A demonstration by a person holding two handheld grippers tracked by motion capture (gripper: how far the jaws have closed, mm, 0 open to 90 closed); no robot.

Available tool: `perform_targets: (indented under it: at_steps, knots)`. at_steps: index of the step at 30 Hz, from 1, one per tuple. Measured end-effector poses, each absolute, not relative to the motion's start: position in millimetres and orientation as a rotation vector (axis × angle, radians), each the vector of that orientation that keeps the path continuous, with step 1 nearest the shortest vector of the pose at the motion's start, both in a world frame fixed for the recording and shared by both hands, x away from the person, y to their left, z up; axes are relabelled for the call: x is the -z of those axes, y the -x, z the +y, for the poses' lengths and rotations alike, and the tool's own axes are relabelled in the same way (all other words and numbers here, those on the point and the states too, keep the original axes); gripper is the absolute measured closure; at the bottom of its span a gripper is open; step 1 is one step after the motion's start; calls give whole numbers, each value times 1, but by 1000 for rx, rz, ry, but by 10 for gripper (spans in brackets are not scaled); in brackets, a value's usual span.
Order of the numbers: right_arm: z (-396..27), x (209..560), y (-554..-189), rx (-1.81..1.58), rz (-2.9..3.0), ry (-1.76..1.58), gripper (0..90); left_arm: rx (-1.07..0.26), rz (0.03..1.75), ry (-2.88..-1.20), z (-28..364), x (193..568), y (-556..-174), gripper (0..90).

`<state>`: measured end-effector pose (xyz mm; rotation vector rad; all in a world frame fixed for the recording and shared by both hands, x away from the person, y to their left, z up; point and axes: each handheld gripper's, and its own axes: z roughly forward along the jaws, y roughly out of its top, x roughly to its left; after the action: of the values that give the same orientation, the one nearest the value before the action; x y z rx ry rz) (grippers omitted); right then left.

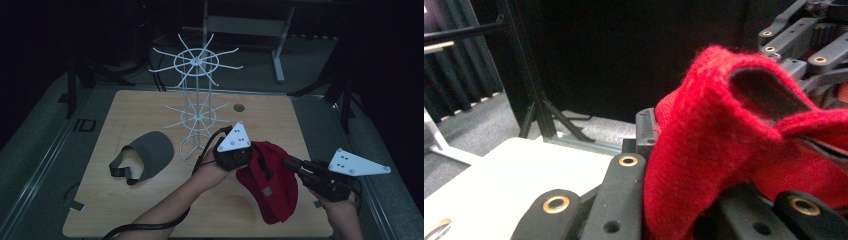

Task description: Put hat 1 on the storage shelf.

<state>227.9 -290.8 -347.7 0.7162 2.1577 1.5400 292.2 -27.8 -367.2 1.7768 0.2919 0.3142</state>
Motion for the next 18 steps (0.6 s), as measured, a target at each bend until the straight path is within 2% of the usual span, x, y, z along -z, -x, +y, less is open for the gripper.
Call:
perform_targets:
  at_steps: [9, 18]
  knots:
    - [-293, 343, -231, -1559, 2119, -752, 843, -329, 251, -1786, -21, 365, -286, 741]
    - [-294, 342, -234, -1556, 2107, -775, 843, -397, 232, -1802, -12, 367, -272, 654]
